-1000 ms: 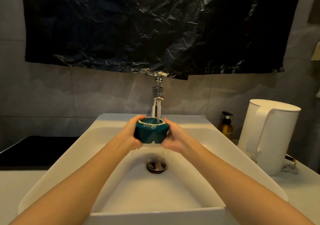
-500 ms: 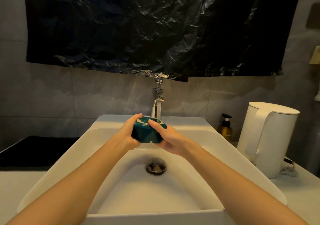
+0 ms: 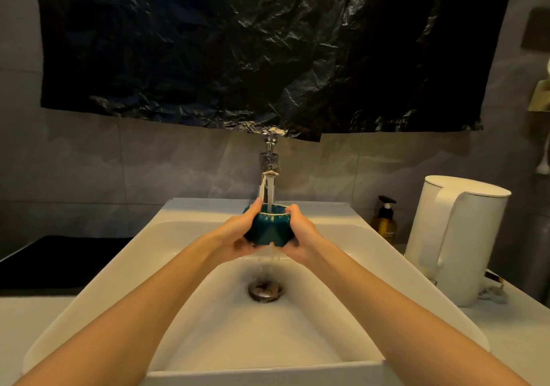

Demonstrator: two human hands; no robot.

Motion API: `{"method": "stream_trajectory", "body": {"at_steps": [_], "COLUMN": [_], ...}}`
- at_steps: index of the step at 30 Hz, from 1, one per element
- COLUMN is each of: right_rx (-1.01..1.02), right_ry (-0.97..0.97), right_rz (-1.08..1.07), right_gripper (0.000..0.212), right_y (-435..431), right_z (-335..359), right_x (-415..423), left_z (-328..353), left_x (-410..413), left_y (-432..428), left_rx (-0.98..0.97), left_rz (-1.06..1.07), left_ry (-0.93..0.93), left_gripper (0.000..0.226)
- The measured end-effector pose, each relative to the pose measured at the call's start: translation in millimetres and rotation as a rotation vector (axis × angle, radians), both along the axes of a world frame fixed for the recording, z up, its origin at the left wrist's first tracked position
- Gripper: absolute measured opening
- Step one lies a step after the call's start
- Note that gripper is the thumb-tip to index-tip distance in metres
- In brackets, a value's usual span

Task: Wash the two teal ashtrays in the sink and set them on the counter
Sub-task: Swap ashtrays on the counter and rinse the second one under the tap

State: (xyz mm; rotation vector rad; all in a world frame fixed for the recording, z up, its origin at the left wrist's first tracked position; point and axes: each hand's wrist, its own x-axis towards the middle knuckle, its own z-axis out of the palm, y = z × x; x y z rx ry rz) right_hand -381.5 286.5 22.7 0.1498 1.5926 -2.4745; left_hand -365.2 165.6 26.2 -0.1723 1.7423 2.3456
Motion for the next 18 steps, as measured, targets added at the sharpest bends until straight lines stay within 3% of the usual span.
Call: {"method": "stream_trajectory", "body": {"at_steps": [4, 9, 13, 18], "right_rx": [-0.084, -0.1, -0.05, -0.033], "right_ry": [-0.034, -0.044, -0.002, 0.012], "right_rz": [-0.069, -0.081, -0.106, -0.082], "right_gripper": [0.023, 0.029, 0.034, 0.036], "right_y": [1.5, -0.4, -3.3, -4.3], "right_z": [-1.6, -3.9, -5.6, -8.6], "right_x": [-4.2, -4.2, -6.2, -7.5], "left_z": [-6.7, -12.3, -13.2, -9.0], "left_x": [-2.0, -3.5, -14.1, -13.7], "left_y": [5.2, 10.8, 14.4, 16.1], "left_rx": [-0.128, -0.165, -0.019, 0.091], "left_rz": [-0.075, -0.023, 0.072, 0.152], "left_ry": [0.253, 0.302, 0.187, 0.121], "left_gripper": [0.042, 0.078, 0.044, 0.037]}}
